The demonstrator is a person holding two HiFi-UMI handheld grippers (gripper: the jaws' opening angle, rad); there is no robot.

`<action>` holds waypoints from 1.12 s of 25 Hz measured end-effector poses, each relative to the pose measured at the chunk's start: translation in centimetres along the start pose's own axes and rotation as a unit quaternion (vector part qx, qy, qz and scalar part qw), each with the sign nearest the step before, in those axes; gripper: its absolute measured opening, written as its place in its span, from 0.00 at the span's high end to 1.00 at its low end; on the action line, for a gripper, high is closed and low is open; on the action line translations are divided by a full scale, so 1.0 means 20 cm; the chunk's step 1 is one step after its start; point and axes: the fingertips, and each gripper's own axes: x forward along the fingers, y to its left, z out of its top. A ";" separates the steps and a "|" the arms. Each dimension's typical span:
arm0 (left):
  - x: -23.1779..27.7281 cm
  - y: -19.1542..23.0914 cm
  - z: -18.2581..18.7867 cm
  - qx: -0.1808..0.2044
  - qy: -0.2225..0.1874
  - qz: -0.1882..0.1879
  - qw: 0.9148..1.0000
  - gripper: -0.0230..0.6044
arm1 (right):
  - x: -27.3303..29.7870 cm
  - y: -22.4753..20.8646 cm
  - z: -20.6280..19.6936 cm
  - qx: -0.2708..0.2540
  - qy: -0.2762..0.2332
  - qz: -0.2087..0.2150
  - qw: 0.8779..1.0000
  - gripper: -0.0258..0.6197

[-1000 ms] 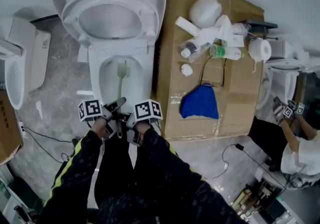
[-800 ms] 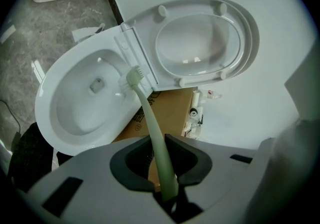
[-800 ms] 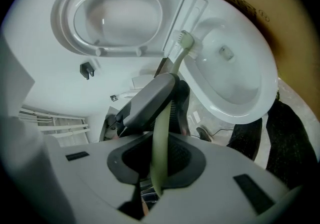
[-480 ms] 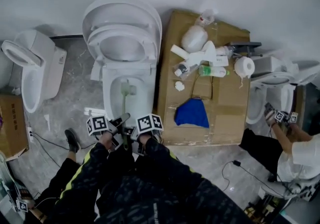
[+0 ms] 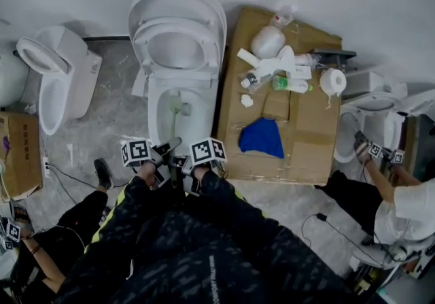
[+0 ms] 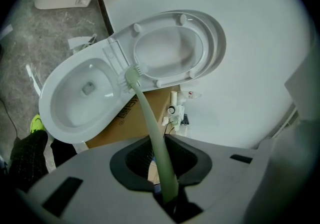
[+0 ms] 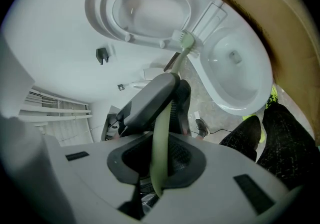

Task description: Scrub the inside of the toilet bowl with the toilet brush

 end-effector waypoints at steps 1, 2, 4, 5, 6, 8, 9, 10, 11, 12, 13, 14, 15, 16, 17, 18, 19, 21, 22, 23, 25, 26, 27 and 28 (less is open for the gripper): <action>0.00 0.00 -0.02 -0.002 0.000 -0.003 1.000 0.85 | -0.01 0.00 -0.02 0.000 -0.001 0.000 1.000 0.88; -0.01 0.00 -0.04 -0.003 0.000 -0.006 1.000 0.85 | -0.01 -0.01 -0.04 0.000 -0.001 0.000 1.000 0.88; -0.02 -0.01 -0.08 -0.004 -0.002 -0.018 1.000 0.85 | -0.03 -0.01 -0.08 -0.002 -0.002 -0.002 1.000 0.88; -0.03 -0.01 -0.10 -0.004 -0.002 -0.024 1.000 0.85 | -0.03 -0.01 -0.10 -0.004 -0.002 -0.003 1.000 0.88; -0.04 -0.01 -0.11 -0.004 -0.002 -0.028 1.000 0.85 | -0.03 -0.01 -0.12 -0.006 -0.003 -0.004 1.000 0.88; -0.07 -0.01 -0.16 -0.002 0.002 -0.029 1.000 0.85 | -0.04 0.00 -0.18 -0.008 -0.007 -0.006 1.000 0.88; -0.09 -0.01 -0.18 0.001 0.005 -0.028 1.000 0.85 | -0.04 0.00 -0.21 -0.008 -0.009 -0.006 1.000 0.88; -0.10 -0.01 -0.21 0.005 0.008 -0.028 1.000 0.85 | -0.04 0.00 -0.23 -0.009 -0.012 -0.006 1.000 0.88; -0.12 -0.01 -0.23 0.008 0.010 -0.029 1.000 0.85 | -0.04 -0.01 -0.26 -0.011 -0.015 -0.005 1.000 0.88; -0.13 -0.01 -0.25 0.009 0.011 -0.031 0.999 0.85 | -0.04 -0.01 -0.28 -0.013 -0.018 -0.005 1.000 0.88; -0.14 -0.01 -0.26 0.010 0.011 -0.033 0.999 0.85 | -0.04 0.00 -0.30 -0.015 -0.021 -0.005 1.000 0.88; -0.15 -0.02 -0.28 0.011 0.012 -0.035 0.999 0.85 | -0.04 0.00 -0.32 -0.016 -0.024 -0.005 1.000 0.88; -0.17 -0.02 -0.30 0.012 0.015 -0.037 0.999 0.85 | -0.04 0.00 -0.35 -0.018 -0.026 -0.004 0.999 0.88; -0.18 -0.02 -0.33 0.014 0.018 -0.036 0.999 0.85 | -0.04 0.00 -0.37 -0.019 -0.029 -0.003 0.999 0.88; -0.20 -0.02 -0.35 0.017 0.021 -0.035 0.999 0.85 | -0.04 0.00 -0.39 -0.021 -0.033 -0.002 0.999 0.88; -0.21 -0.03 -0.37 0.020 0.024 -0.035 0.999 0.85 | -0.04 0.01 -0.42 -0.023 -0.036 -0.001 0.999 0.88; -0.23 -0.03 -0.39 0.024 0.025 -0.038 0.999 0.85 | -0.04 0.01 -0.44 -0.026 -0.039 0.000 0.999 0.88; -0.27 -0.04 -0.43 0.030 0.027 -0.044 0.998 0.85 | -0.04 0.02 -0.50 -0.031 -0.044 0.000 0.999 0.87; -0.29 -0.04 -0.46 0.032 0.028 -0.045 0.998 0.85 | -0.04 0.02 -0.53 -0.034 -0.046 0.001 0.998 0.87; -0.32 -0.04 -0.49 0.034 0.029 -0.044 0.998 0.85 | -0.03 0.03 -0.57 -0.037 -0.048 0.002 0.998 0.87; -0.38 -0.03 -0.55 0.038 0.032 -0.050 0.998 0.85 | -0.01 0.03 -0.66 -0.044 -0.053 0.006 0.998 0.87; -0.42 -0.02 -0.59 0.040 0.034 -0.053 0.997 0.85 | 0.00 0.03 -0.71 -0.048 -0.056 0.008 0.997 0.87; -0.46 -0.01 -0.62 0.042 0.035 -0.054 0.997 0.85 | 0.02 0.03 -0.76 -0.052 -0.058 0.009 0.997 0.88; -0.49 0.01 -0.65 0.044 0.035 -0.054 0.997 0.85 | 0.03 0.02 -0.80 -0.055 -0.061 0.009 0.997 0.88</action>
